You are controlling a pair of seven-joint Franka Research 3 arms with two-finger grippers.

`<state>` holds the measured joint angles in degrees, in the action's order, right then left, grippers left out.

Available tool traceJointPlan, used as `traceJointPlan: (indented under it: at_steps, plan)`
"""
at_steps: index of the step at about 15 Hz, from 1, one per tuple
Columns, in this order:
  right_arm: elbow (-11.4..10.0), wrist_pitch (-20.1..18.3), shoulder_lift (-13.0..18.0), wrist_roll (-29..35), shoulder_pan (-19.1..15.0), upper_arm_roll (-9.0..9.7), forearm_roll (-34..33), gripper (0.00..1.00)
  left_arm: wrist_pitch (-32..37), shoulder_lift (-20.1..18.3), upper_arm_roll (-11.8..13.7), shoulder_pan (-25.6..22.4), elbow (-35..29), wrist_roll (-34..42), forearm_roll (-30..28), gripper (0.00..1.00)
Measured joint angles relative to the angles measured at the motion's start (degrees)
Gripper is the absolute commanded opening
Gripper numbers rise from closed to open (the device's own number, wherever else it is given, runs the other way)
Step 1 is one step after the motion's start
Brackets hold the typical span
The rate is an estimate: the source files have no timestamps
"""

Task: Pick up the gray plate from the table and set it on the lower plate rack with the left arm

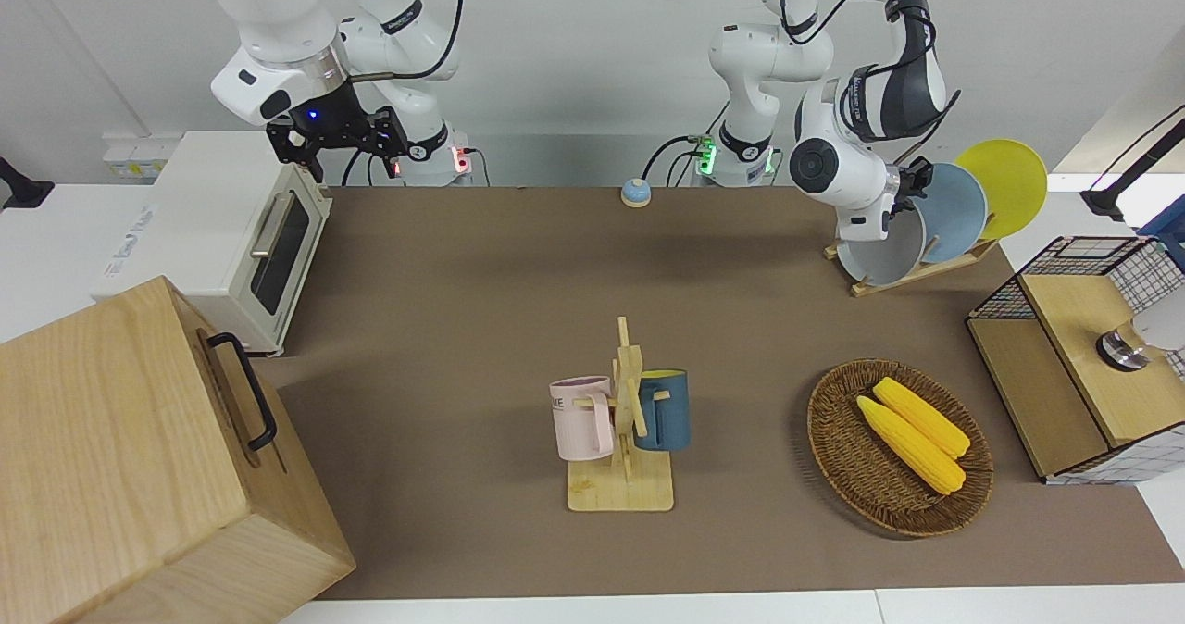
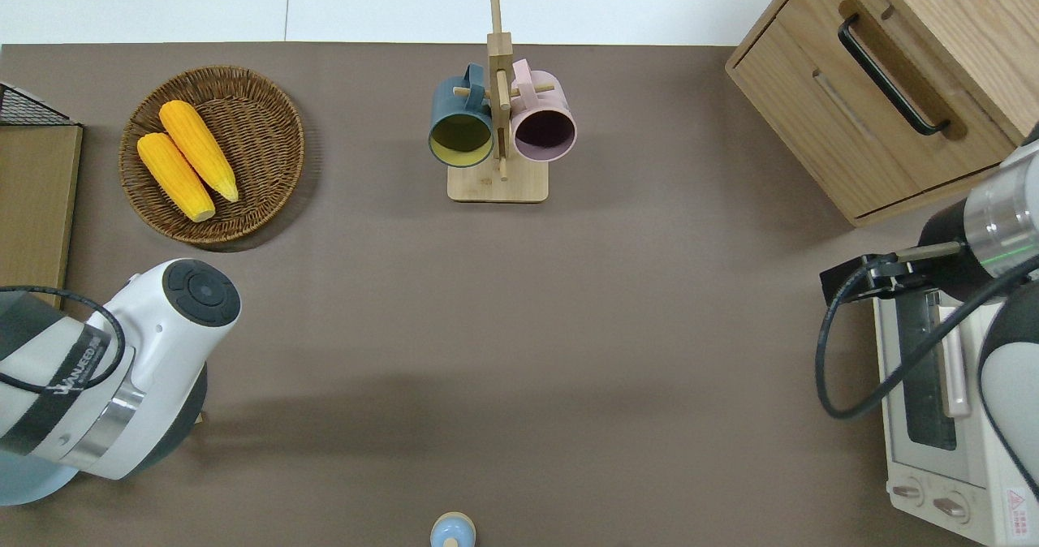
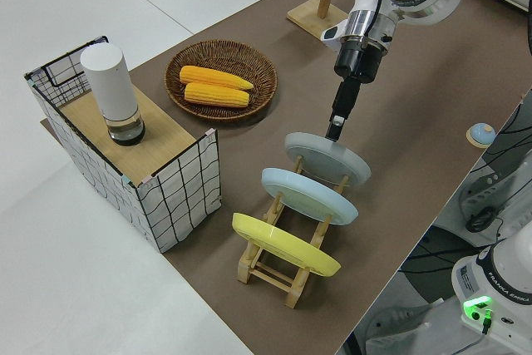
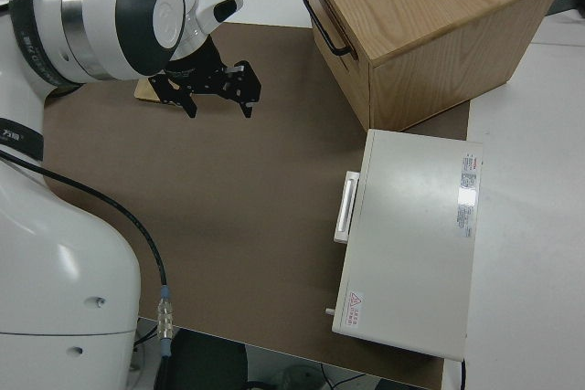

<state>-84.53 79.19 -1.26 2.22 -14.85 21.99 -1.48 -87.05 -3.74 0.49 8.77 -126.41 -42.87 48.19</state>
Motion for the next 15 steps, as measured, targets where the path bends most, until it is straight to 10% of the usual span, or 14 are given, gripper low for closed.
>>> traceJointPlan:
  at_steps: [8, 15]
  plan:
    - [0.00, 0.00, 0.00, 0.00, 0.00, 0.00, 0.00, 0.983, -0.26, -0.05, -0.40, 0.00, 1.84, 4.19, -1.16, 1.00]
    - [0.00, 0.00, 0.00, 0.00, 0.00, 0.00, 0.00, 0.983, -0.26, 0.12, -0.13, -1.22, 14.23, 18.09, -17.85, 1.00]
